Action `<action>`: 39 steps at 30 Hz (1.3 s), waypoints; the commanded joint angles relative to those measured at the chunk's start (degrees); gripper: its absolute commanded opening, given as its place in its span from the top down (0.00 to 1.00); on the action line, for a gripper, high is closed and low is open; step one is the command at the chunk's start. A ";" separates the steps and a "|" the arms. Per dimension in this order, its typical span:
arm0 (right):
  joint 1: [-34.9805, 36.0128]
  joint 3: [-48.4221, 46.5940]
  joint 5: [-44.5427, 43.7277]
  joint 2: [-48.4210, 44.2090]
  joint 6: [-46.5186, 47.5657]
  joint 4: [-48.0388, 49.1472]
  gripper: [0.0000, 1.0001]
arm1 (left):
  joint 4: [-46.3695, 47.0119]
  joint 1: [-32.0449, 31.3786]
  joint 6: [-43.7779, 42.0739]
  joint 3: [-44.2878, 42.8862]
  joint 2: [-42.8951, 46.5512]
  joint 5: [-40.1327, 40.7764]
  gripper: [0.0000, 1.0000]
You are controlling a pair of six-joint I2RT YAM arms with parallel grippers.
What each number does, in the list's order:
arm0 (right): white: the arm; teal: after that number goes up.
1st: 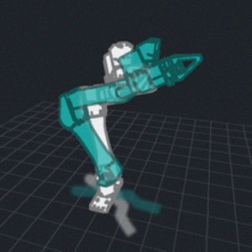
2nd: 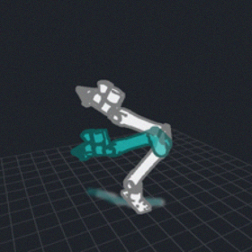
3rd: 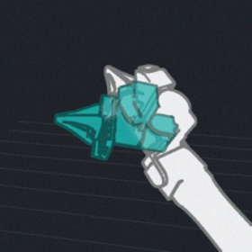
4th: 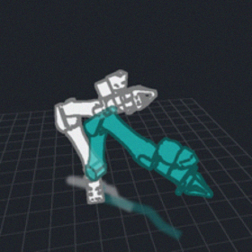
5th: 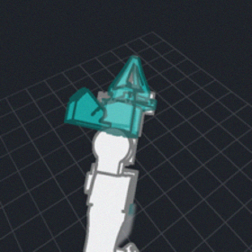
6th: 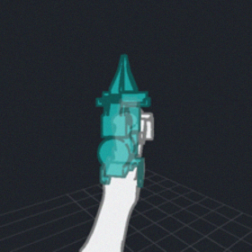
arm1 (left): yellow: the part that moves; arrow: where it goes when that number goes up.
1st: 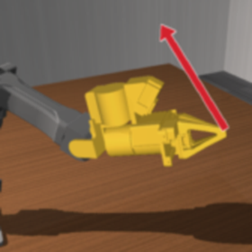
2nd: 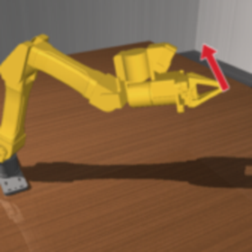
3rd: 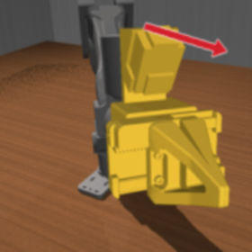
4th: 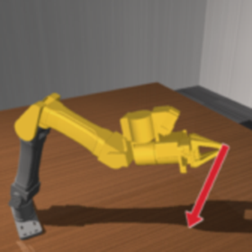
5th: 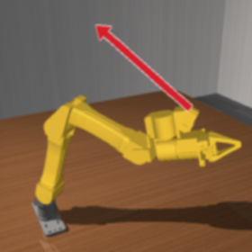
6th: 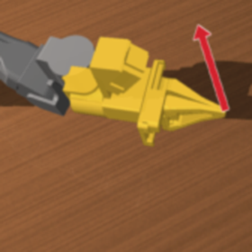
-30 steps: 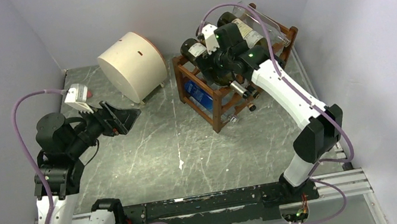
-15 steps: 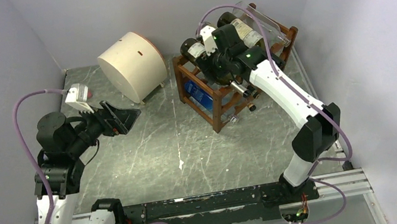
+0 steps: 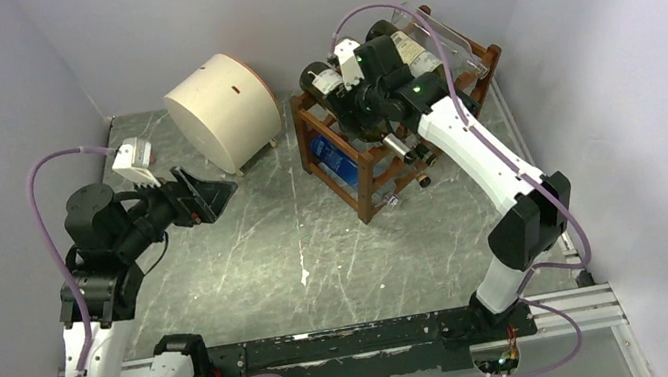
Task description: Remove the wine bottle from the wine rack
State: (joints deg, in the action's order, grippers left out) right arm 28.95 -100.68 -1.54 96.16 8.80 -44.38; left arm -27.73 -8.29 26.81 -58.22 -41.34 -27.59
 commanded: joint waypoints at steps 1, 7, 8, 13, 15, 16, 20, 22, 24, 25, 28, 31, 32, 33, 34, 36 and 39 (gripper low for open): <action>0.43 -0.13 2.95 -5.46 -2.40 7.60 1.00 | 0.76 0.65 -0.39 -0.43 -0.40 0.35 0.04; 0.39 0.88 1.89 -6.79 -6.02 10.02 1.00 | 0.78 0.65 -0.30 -0.77 -1.14 0.28 0.04; 0.46 1.14 2.20 -7.35 -6.90 11.04 1.00 | 0.63 0.65 -0.35 -0.90 -1.27 0.38 0.04; 0.42 -0.82 3.99 -8.02 -11.08 10.79 1.00 | 0.57 0.66 -0.28 -1.04 -1.78 0.32 0.04; 0.46 -3.07 5.53 -7.76 -12.33 9.33 1.00 | 0.45 0.65 -0.31 -1.02 -2.25 -0.18 0.04; 0.47 -4.16 6.60 -7.50 -12.81 8.45 1.00 | 0.25 0.65 -0.47 -0.95 -2.52 -0.33 0.04; 0.55 -8.19 11.98 -6.75 -14.89 5.05 1.00 | -0.82 0.65 -1.98 -0.78 -3.64 -0.04 0.04; 1.11 -8.64 14.73 -6.80 -15.79 4.06 1.00 | -1.49 0.65 -2.87 -0.85 -4.18 0.96 0.04; 2.31 -8.09 17.61 -7.14 -16.92 3.71 1.00 | -1.84 0.65 -3.63 -0.98 -4.85 0.98 0.04; 3.43 -7.45 18.54 -7.28 -17.35 3.65 1.00 | -1.95 0.65 -3.97 -1.09 -5.16 0.92 0.04; 7.97 -5.23 18.36 -7.79 -17.95 3.07 1.00 | -1.34 0.65 -4.93 -1.43 -5.66 -0.18 0.04; 11.85 -2.23 17.59 -8.20 -18.87 2.47 1.00 | -0.21 0.67 -8.13 -2.06 -6.44 -3.95 0.04; 12.90 -1.07 17.51 -8.51 -19.09 2.30 1.00 | -0.08 0.65 -8.76 -2.35 -6.84 -4.75 0.05; 13.73 0.17 17.41 -8.84 -19.30 2.08 1.00 | 0.31 0.65 -9.69 -2.50 -6.90 -5.85 0.06; 14.66 1.34 17.33 -9.41 -19.46 1.88 1.00 | 0.83 0.65 -10.31 -2.40 -6.72 -6.77 0.06; 15.37 5.06 16.73 -10.93 -19.71 1.46 1.00 | 2.27 0.65 -11.26 -1.83 -5.72 -8.45 0.07; 15.46 11.02 15.86 -15.03 -20.98 1.70 1.00 | 4.83 0.62 -12.93 -0.48 -3.71 -11.31 0.07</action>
State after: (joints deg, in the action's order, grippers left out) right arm 44.77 -93.84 15.11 88.38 -9.93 -45.30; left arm -27.90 -8.23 17.52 -58.54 -47.68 -32.95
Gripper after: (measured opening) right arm 0.780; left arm 0.936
